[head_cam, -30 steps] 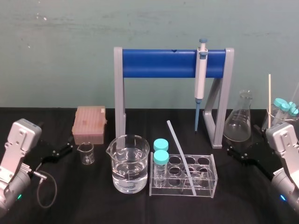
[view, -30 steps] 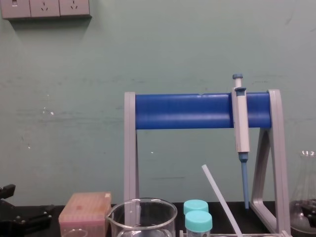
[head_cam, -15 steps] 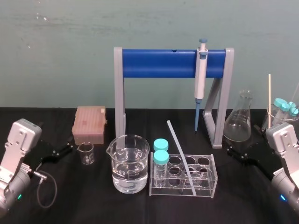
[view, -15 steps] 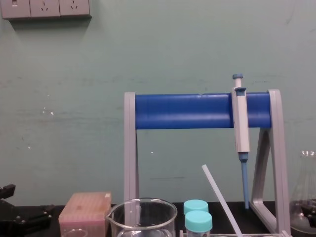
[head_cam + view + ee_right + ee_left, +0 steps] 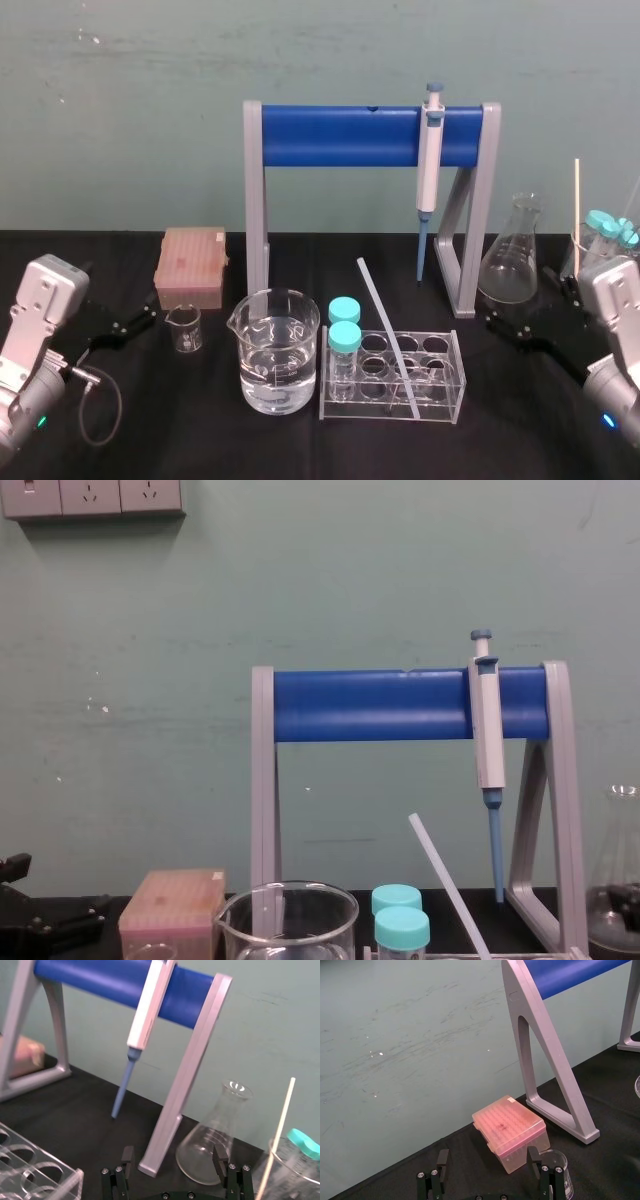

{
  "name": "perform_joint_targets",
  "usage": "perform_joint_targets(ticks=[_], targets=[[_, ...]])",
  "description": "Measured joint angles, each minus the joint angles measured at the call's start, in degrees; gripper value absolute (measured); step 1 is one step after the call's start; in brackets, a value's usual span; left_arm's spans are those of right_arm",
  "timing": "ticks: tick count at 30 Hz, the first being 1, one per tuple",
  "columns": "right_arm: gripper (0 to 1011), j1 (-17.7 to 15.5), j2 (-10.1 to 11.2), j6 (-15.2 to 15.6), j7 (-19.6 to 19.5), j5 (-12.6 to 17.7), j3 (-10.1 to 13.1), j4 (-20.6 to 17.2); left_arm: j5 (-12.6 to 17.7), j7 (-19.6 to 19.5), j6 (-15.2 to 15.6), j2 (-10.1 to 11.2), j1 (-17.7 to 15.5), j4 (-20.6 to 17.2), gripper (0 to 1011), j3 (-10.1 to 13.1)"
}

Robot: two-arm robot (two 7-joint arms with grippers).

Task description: Pick up the stirring rod with one hand, then place it down.

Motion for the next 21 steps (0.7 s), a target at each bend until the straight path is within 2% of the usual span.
perform_joint_targets(ticks=[3,6,9,12,16,21], targets=[[1003,-0.3,-0.1,1.1,2.0,2.6,1.2,-1.2,0.0,0.0,0.0,0.0,0.0,0.0,1000,0.0],[1003,-1.1,0.0,3.8,7.0,8.2,3.1,-4.7,0.0,0.0,0.0,0.0,0.0,0.0,1000,0.0],[1003,-1.5,0.0,5.7,10.9,12.0,4.0,-7.6,0.0,0.0,0.0,0.0,0.0,0.0,1000,0.0],[1003,-1.7,-0.1,7.3,14.4,14.4,4.1,-9.9,0.0,0.0,0.0,0.0,0.0,0.0,1000,0.0],[1003,-1.1,-0.8,9.1,17.9,16.0,3.5,-11.5,0.0,0.0,0.0,0.0,0.0,0.0,1000,0.0],[1003,0.8,-2.0,11.0,20.5,15.6,1.8,-11.2,0.0,0.0,0.0,0.0,0.0,0.0,1000,0.0]])
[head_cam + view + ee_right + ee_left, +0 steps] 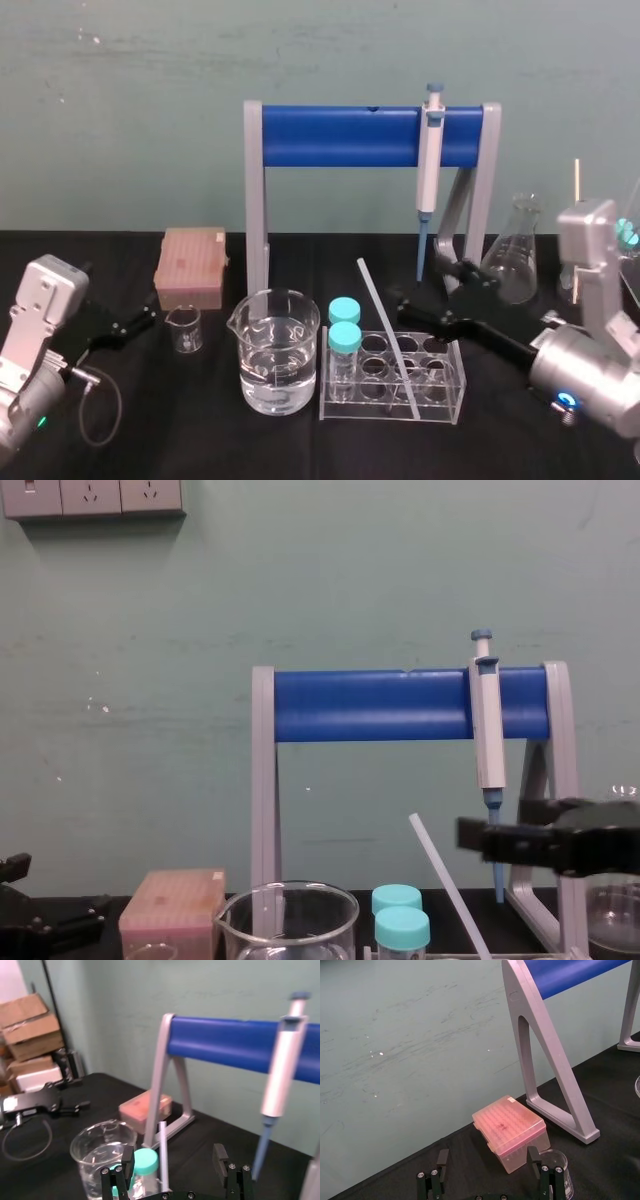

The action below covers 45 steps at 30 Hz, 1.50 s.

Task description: Pick up the stirring rod with one hand, then place it down.

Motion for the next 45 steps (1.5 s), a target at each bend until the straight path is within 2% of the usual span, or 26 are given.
perform_joint_targets(ticks=[4,8,13,21,27,36,39,45], targets=[[1003,2.7,-1.7,2.6,0.8,-2.0,-1.9,2.1,0.0,0.0,0.0,0.0,0.0,0.0,1000,0.0],[1003,4.7,-3.3,3.8,1.3,-3.3,-3.0,4.4,0.0,0.0,0.0,0.0,0.0,0.0,1000,0.0],[1003,7.2,-5.6,4.5,2.3,-4.8,-4.3,7.8,0.0,0.0,0.0,0.0,0.0,0.0,1000,0.0],[1003,9.2,-7.6,4.9,3.1,-6.1,-5.1,11.0,0.0,0.0,0.0,0.0,0.0,0.0,1000,0.0],[1003,9.9,-8.6,4.8,3.2,-7.0,-5.1,12.4,0.0,0.0,0.0,0.0,0.0,0.0,1000,0.0],[1003,10.0,-8.6,4.7,3.2,-7.0,-5.1,12.4,0.0,0.0,0.0,0.0,0.0,0.0,1000,0.0],[965,9.9,-8.6,4.7,3.2,-7.0,-5.1,12.3,0.0,0.0,0.0,0.0,0.0,0.0,1000,0.0],[823,9.9,-8.5,4.7,3.2,-6.9,-5.1,12.3,0.0,0.0,0.0,0.0,0.0,0.0,1000,0.0]])
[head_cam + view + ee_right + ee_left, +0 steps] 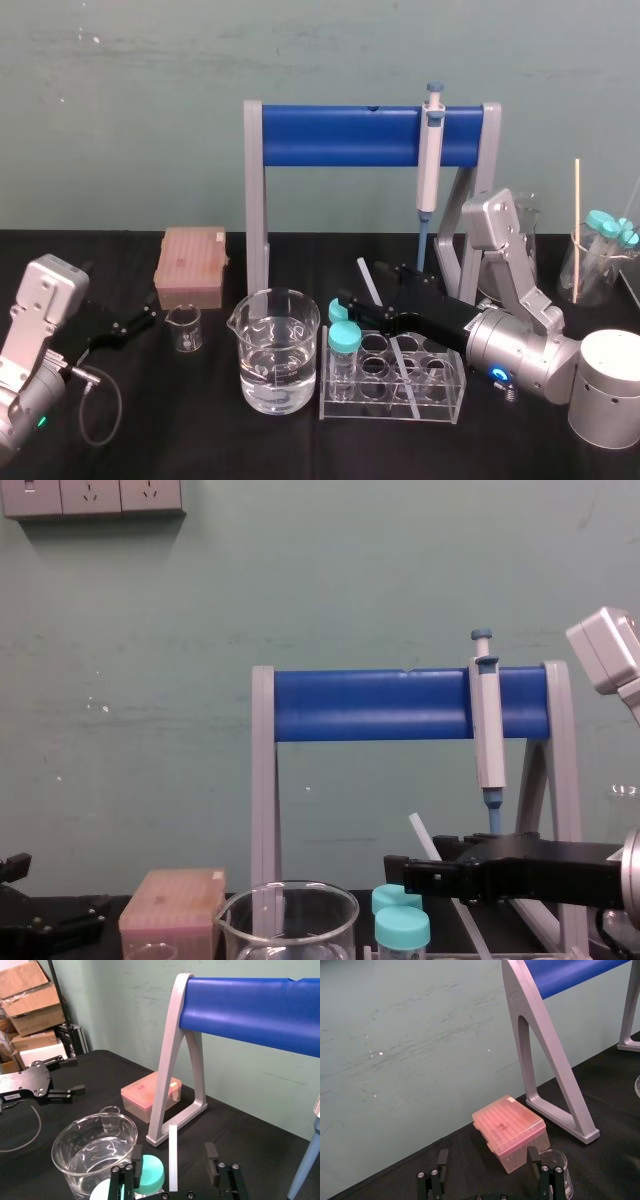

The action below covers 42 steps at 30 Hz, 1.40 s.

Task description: Pick up the stirring rod with one hand, then place it down.

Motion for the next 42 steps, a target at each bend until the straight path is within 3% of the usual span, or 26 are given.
perform_joint_targets(ticks=[22,24,28,33,36,42], targets=[[117,-0.1,0.1,0.0,0.0,0.1,0.0,-0.1,0.0,0.0,0.0,0.0,0.0,0.0,1000,0.0],[70,-0.1,0.0,0.0,0.0,0.1,0.0,-0.1,0.0,0.0,0.0,0.0,0.0,0.0,1000,0.0],[70,-0.1,0.0,-0.1,0.0,0.1,0.1,-0.1,0.0,0.0,0.0,0.0,0.0,0.0,1000,0.0],[69,-1.7,-0.7,-5.1,-0.1,-0.3,1.4,-0.4,0.0,0.0,0.0,0.0,0.0,0.0,1000,0.0],[69,-3.4,-1.5,-11.5,0.1,-0.6,3.0,-1.0,0.0,0.0,0.0,0.0,0.0,0.0,1000,0.0],[69,-6.7,-2.2,-19.4,1.5,-0.5,5.3,-2.9,0.0,0.0,0.0,0.0,0.0,0.0,1000,0.0]])
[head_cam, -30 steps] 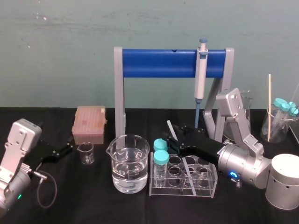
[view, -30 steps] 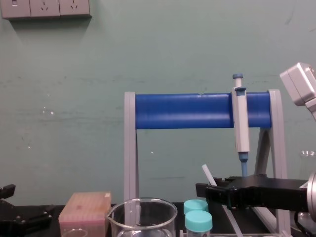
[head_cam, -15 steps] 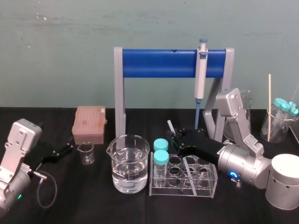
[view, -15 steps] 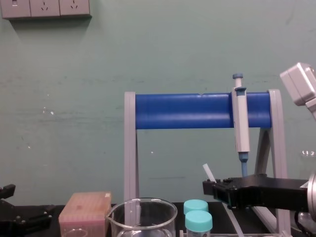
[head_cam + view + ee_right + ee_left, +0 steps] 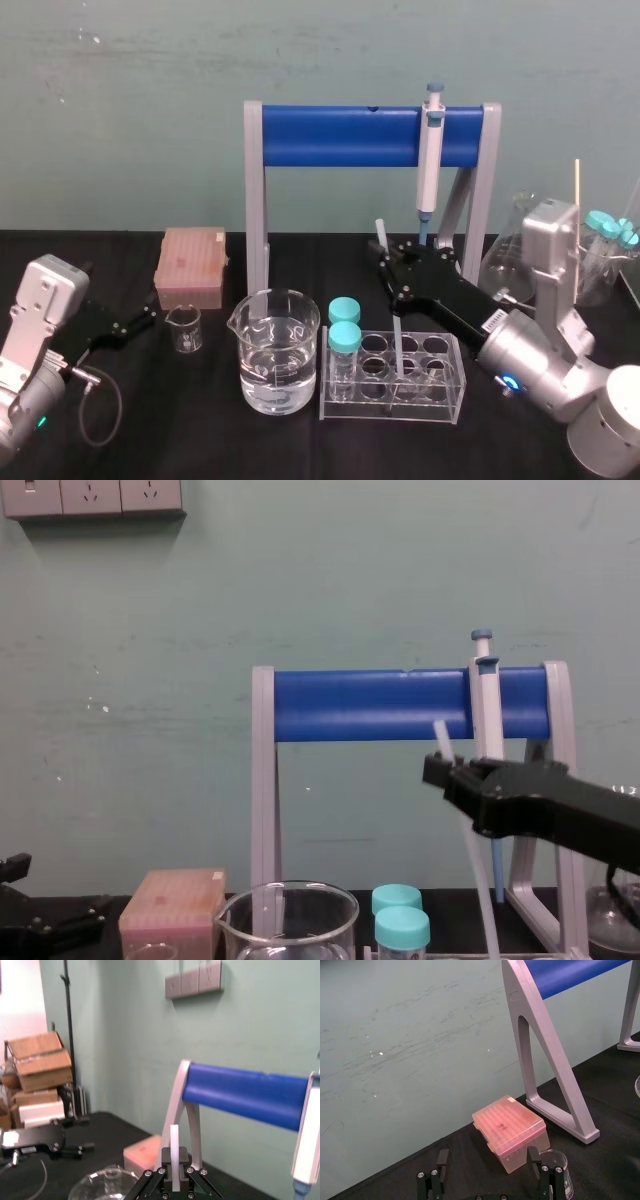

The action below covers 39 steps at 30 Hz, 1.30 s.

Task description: Pick up the stirring rod with one hand, then place it down.

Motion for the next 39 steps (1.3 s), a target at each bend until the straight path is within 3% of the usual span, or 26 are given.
perform_joint_targets(ticks=[8,16,23,39], targets=[[69,-3.4,0.5,-4.7,0.2,-0.5,3.0,-4.5,0.0,0.0,0.0,0.0,0.0,0.0,1000,0.0],[69,-2.1,-0.2,-6.9,-0.9,-1.1,6.9,-6.6,0.0,0.0,0.0,0.0,0.0,0.0,1000,0.0],[69,-1.0,-0.6,-5.9,-3.4,-3.5,9.5,-6.0,0.0,0.0,0.0,0.0,0.0,0.0,1000,0.0],[69,-2.4,-0.5,-3.8,-3.9,-5.3,11.7,-6.4,0.0,0.0,0.0,0.0,0.0,0.0,1000,0.0]])
